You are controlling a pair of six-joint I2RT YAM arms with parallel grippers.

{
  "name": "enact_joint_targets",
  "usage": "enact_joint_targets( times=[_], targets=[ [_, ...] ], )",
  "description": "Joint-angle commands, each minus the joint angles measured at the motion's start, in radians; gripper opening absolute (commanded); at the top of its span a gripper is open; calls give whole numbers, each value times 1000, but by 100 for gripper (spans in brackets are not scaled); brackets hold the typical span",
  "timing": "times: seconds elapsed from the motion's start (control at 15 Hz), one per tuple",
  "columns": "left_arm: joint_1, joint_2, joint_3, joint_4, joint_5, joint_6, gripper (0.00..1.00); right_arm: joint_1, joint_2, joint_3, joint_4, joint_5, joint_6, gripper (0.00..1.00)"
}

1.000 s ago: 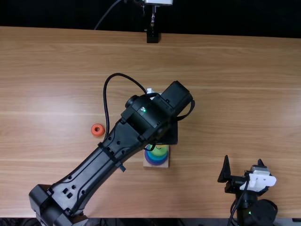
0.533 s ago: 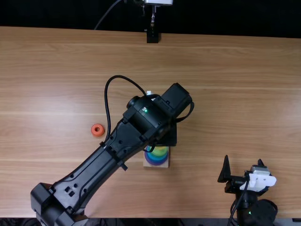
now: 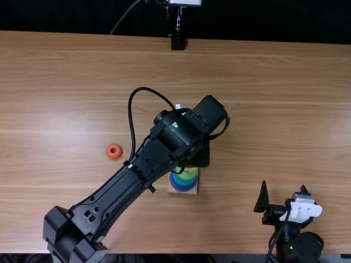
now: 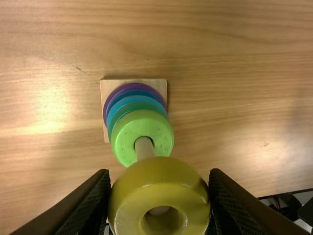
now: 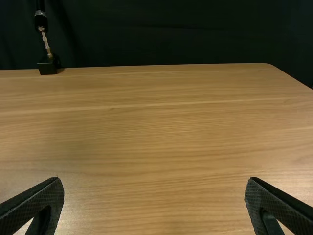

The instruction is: Build the Hanoi tower: stack the rings onto the peg from bottom to top in this color order: purple, dark blue, light blue, dark green, light green, yellow, orange.

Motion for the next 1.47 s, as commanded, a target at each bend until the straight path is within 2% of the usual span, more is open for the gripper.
enact_joint_targets(
  times=[0.0,0.13,0.2,0.27,0.33,0.73,0.87,0.93,1.13,1.4],
  targets=[
    [-14,18,-9,4,-13,-14,0,-9,-13,-62,-66,16,0,100],
    [-14,16,-12,4,-5,-14,0,-9,-13,-62,-66,17,0,100],
    [-14,16,-14,4,2,-14,26,-9,-13,-62,-64,17,0,100],
    [-12,16,-16,2,6,-14,75,-9,-13,-62,-66,16,0,100],
    [-9,16,-16,2,8,-12,100,-9,-13,-62,-64,16,0,100],
    [9,10,-5,4,6,-5,100,-9,-13,-62,-64,17,2,100],
    [64,6,11,22,6,3,100,-9,-13,-62,-66,17,0,100],
    [92,4,11,44,6,34,100,-9,-13,-62,-64,16,0,100],
    [182,-1,7,70,6,229,100,-9,-13,-62,-64,16,0,100],
    [334,-40,-48,55,4,456,100,-9,-13,-62,-66,16,0,100]
  ],
)
